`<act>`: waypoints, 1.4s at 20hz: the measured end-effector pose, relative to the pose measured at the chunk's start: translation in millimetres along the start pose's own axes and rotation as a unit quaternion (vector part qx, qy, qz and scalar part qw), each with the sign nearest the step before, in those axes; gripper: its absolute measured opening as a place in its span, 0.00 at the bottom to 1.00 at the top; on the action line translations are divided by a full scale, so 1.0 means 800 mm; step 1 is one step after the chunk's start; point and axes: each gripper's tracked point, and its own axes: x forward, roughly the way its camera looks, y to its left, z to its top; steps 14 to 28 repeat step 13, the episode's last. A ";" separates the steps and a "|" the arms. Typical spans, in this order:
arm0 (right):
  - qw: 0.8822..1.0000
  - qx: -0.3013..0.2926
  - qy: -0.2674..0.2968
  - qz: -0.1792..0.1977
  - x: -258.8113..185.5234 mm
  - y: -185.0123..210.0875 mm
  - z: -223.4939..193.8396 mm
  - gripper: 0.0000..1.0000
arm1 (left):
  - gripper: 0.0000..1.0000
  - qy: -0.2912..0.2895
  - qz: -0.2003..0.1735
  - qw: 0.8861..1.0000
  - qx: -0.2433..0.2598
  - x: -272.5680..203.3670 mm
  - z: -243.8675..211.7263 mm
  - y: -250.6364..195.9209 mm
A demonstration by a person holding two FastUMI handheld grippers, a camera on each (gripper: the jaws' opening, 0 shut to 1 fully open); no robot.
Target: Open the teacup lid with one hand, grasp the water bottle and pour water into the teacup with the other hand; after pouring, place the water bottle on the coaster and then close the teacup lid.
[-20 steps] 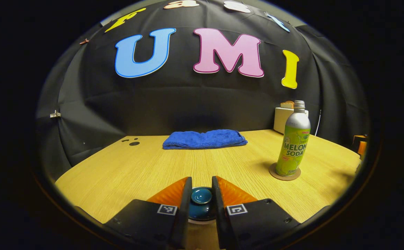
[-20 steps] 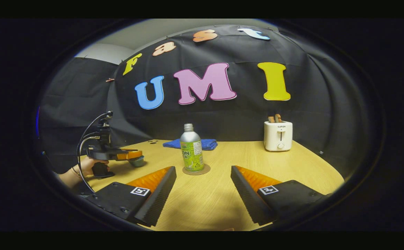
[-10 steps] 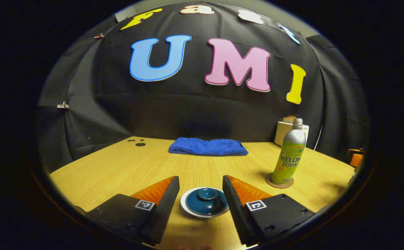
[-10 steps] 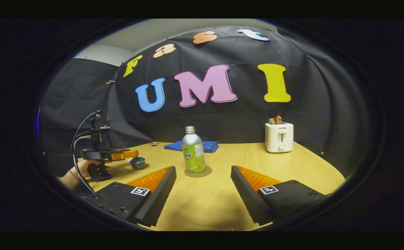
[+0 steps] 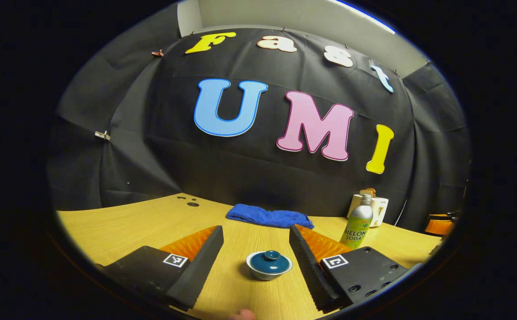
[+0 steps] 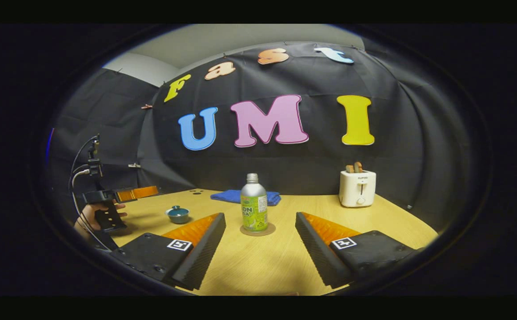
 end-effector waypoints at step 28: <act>1.000 0.009 -0.015 -0.021 -0.007 -0.022 0.014 0.98 | 0.94 0.019 -0.003 0.999 -0.029 -0.003 -0.023 -0.010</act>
